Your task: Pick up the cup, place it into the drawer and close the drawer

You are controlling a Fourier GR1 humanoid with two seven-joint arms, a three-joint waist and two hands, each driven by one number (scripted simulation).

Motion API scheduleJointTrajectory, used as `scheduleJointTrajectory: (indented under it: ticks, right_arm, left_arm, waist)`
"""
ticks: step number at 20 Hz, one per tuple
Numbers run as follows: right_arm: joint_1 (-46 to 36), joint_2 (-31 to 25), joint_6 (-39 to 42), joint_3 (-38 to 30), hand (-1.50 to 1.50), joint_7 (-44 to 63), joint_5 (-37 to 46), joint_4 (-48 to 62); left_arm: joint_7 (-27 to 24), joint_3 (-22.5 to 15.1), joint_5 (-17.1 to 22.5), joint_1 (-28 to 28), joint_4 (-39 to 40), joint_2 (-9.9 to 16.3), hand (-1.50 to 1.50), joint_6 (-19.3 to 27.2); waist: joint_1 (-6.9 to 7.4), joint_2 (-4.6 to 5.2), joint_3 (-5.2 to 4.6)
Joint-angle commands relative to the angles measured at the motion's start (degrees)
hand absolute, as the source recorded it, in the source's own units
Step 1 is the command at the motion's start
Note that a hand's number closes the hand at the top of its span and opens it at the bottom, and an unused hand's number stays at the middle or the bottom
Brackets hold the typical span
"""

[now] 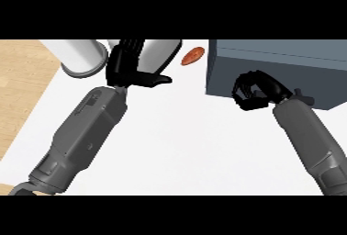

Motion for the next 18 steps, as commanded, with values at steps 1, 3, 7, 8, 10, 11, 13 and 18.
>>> scheduleJointTrajectory:
  ticks: [1,3,7,8,10,11,13,18]
  right_arm:
    - [-10.1,-5.3,-2.5,-5.5,1.50,4.6,-1.2,4.4]
    - [-9.9,-5.4,-2.0,-5.9,1.50,4.2,-2.0,3.9]
    - [-9.9,-7.8,0.9,-6.8,1.50,4.4,-3.5,2.2]
    - [-9.9,-7.6,0.6,-6.8,1.50,4.6,-3.5,1.8]
    - [-10.2,-7.8,2.0,-7.0,1.50,4.8,-4.3,0.9]
    - [-9.5,-8.4,3.1,-7.2,1.50,4.7,-4.8,0.8]
    - [-8.9,-8.8,4.2,-8.3,1.50,4.3,-6.2,0.0]
    - [-8.2,-10.2,7.0,-8.4,1.50,5.1,-7.2,-1.7]
  left_arm:
    - [0.8,-0.3,0.1,1.4,-1.2,0.9,-1.50,-1.4]
    - [1.0,-0.5,0.0,1.6,-2.1,1.5,-1.50,-2.1]
    - [0.9,-0.6,0.3,3.3,-2.8,3.0,-1.50,-4.8]
    - [0.9,-0.5,0.4,3.0,-2.9,2.4,-1.50,-4.2]
    - [0.7,-0.8,0.4,3.2,-3.1,1.8,-1.50,-4.3]
    - [0.4,-0.9,0.4,4.2,-3.0,1.7,-1.50,-4.3]
    - [0.6,-0.1,0.8,3.5,-3.7,2.5,-1.50,-4.3]
    - [1.2,-0.5,1.0,4.4,-4.2,2.3,-1.50,-5.3]
  waist:
    - [2.05,1.11,-0.09]
    - [2.63,1.12,-0.05]
    - [3.56,1.35,-0.17]
    - [3.34,1.37,-0.15]
    - [3.27,1.57,-0.17]
    - [4.02,1.79,-0.16]
    - [4.06,1.63,-0.09]
    - [4.57,1.72,-0.16]
